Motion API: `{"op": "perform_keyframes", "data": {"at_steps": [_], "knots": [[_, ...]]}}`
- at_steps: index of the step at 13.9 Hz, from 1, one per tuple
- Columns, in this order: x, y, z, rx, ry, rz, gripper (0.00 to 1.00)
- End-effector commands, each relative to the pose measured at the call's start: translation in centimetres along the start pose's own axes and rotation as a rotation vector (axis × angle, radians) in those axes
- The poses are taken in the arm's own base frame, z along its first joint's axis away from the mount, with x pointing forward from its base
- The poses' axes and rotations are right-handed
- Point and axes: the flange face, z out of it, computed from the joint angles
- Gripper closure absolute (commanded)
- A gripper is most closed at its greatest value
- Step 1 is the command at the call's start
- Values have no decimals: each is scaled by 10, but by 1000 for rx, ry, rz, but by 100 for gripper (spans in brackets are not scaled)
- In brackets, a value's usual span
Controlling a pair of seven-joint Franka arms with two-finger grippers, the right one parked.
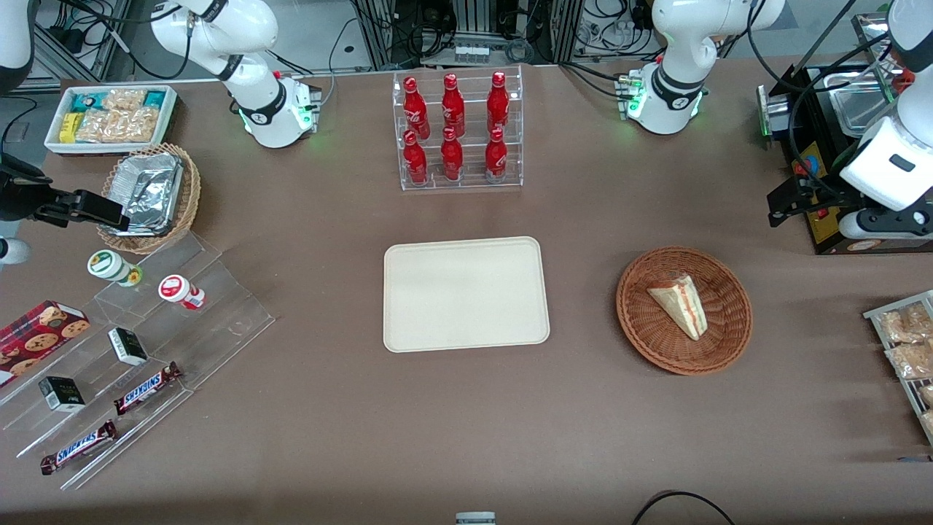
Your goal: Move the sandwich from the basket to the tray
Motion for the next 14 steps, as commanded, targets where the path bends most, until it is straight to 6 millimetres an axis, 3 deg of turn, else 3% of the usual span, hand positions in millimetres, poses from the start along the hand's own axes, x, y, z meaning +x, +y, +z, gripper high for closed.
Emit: {"op": "perform_keyframes", "data": {"at_steps": [1, 4, 8, 14], "knots": [[-12, -1, -14, 10, -24, -6, 0], [-5, -5, -1, 9, -35, -17, 0], [15, -1, 67, 5, -32, -43, 0], [8, 18, 169, -14, 55, -249, 0]]}}
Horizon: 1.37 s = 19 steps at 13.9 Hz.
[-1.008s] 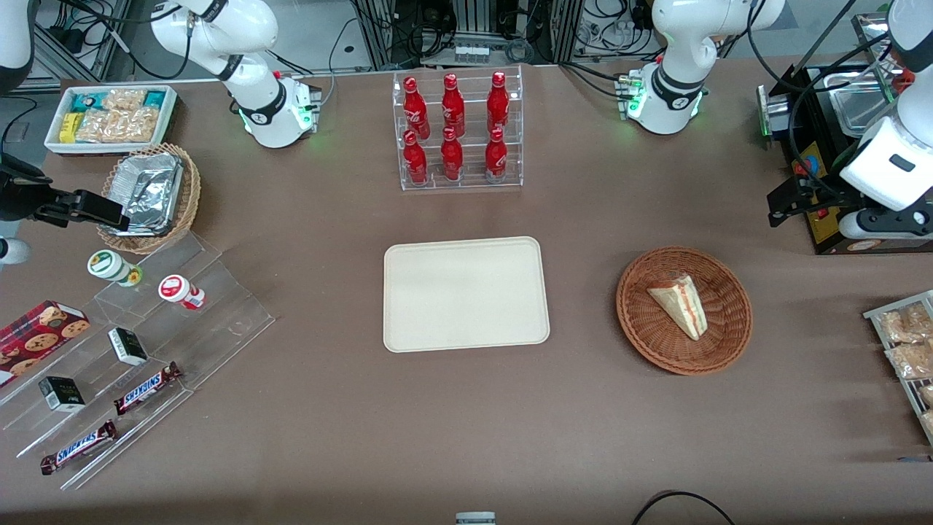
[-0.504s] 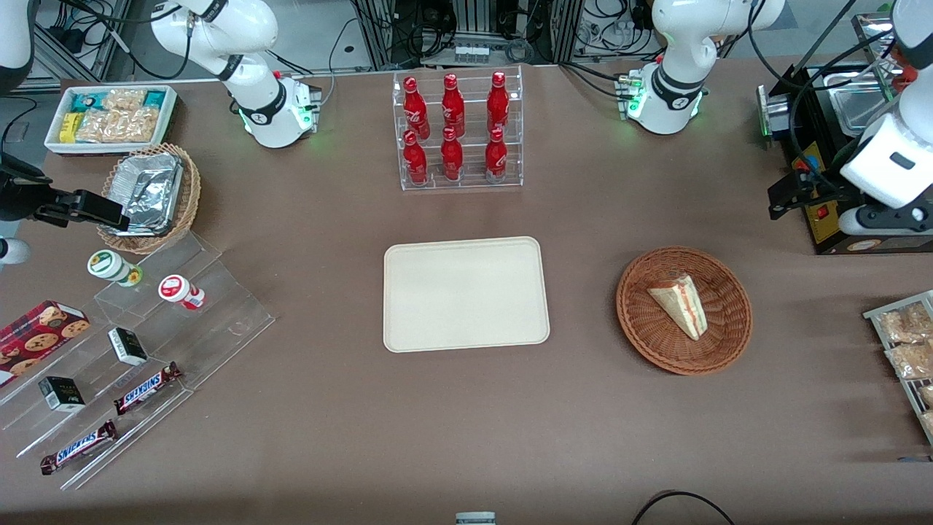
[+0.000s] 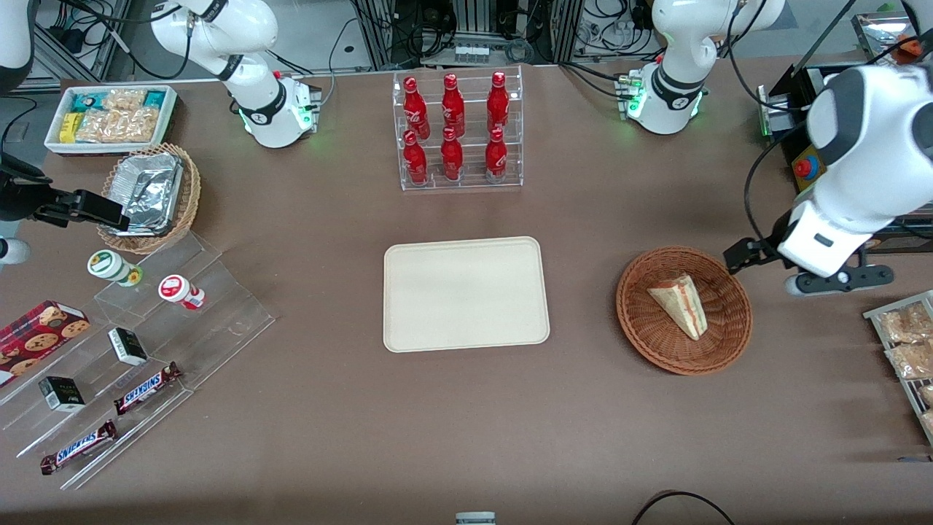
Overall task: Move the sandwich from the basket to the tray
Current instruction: 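Move the left gripper down over the sandwich in the wicker basket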
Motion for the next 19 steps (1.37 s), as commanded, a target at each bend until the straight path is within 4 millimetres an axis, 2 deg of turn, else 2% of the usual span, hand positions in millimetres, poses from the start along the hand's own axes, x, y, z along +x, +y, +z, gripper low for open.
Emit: {"op": "perform_keyframes", "data": {"at_steps": [1, 3, 7, 9, 13, 16, 19], "knots": [[-20, 4, 35, -16, 45, -93, 0], [-26, 9, 58, -55, 81, -252, 0], [-32, 16, 103, -66, 85, -280, 0], [-34, 27, 122, -68, 73, -291, 0], [-35, 27, 152, -65, 55, -294, 0], [-37, 19, 161, -59, 51, -301, 0], [-44, 17, 184, -65, 55, -305, 0]]}}
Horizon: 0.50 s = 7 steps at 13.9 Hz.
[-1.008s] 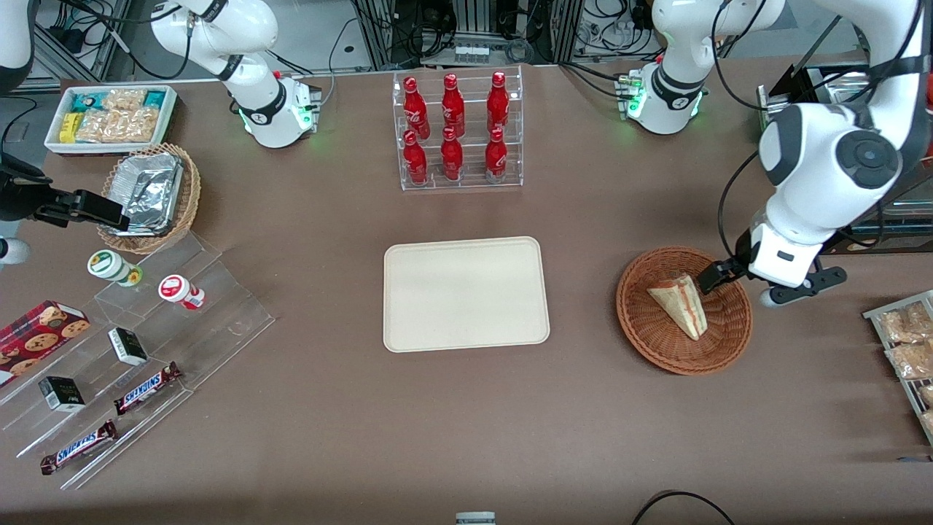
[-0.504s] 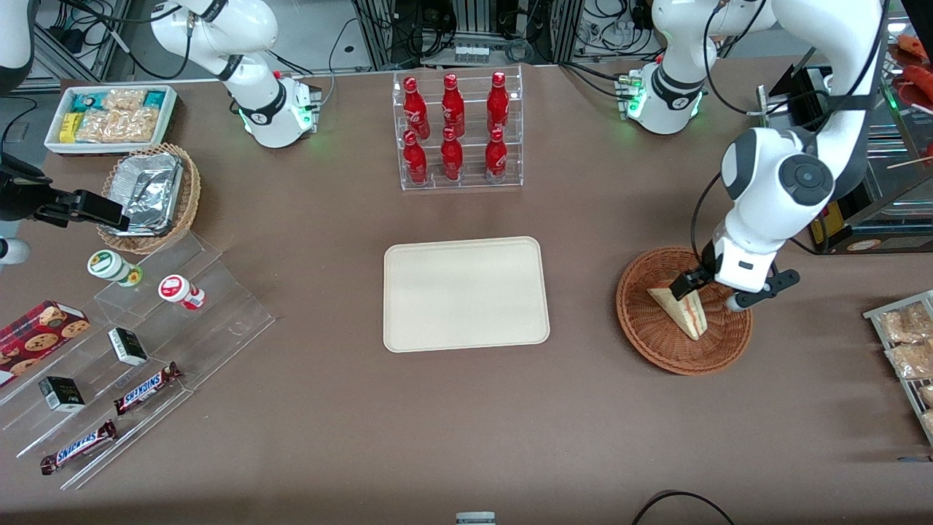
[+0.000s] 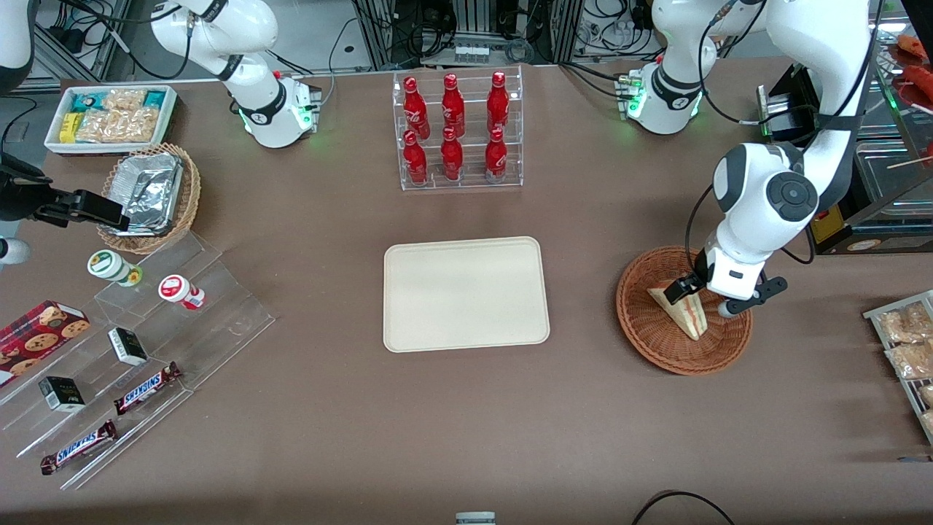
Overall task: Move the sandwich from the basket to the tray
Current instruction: 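Close the left gripper on the wrapped sandwich and lift it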
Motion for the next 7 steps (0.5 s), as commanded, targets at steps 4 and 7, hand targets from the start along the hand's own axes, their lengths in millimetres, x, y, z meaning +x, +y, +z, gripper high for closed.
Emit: {"op": "perform_keyframes", "data": {"at_steps": [4, 7], "knots": [[-14, -11, 40, -19, 20, -20, 0], [-14, -11, 50, -24, 24, -18, 20]]}}
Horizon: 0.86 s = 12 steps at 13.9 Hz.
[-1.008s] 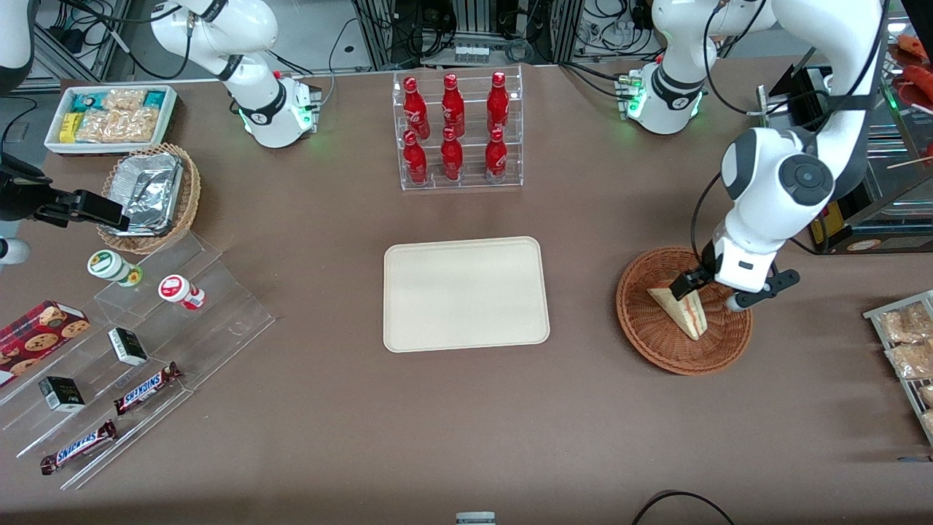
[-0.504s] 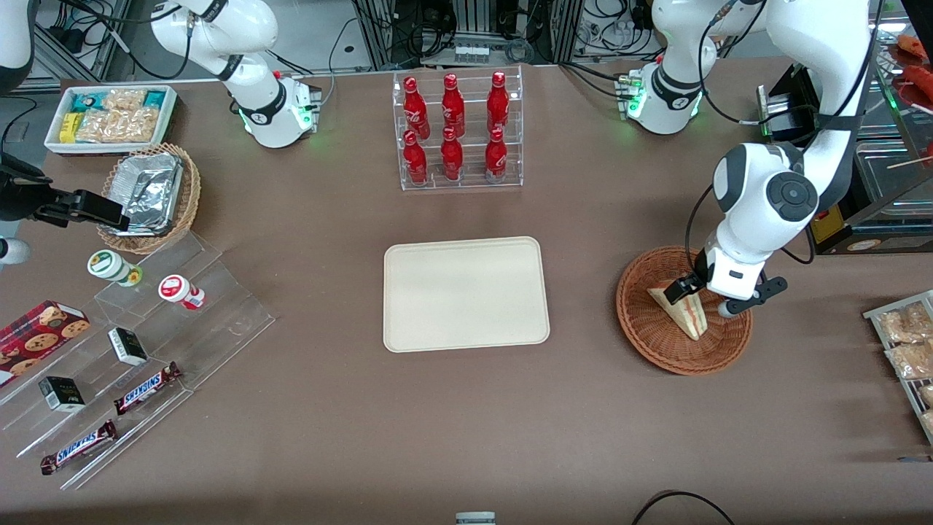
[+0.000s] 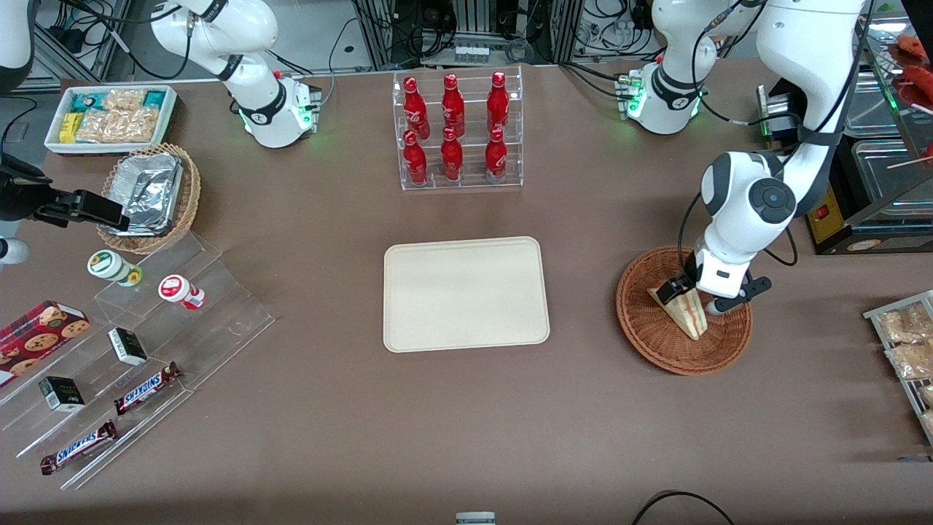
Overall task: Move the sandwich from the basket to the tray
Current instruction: 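Close the left gripper on the wrapped sandwich and lift it, then carry the sandwich with the left gripper over the cream tray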
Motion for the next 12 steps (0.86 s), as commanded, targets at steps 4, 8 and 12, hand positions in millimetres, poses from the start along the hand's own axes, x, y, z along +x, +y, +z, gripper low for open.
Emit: {"op": "perform_keyframes", "data": {"at_steps": [4, 8, 12], "knots": [[3, 2, -4, -10, 17, 4, 100], [10, 7, -57, 25, -3, 27, 100], [29, 49, -144, 57, -53, 116, 100]]}}
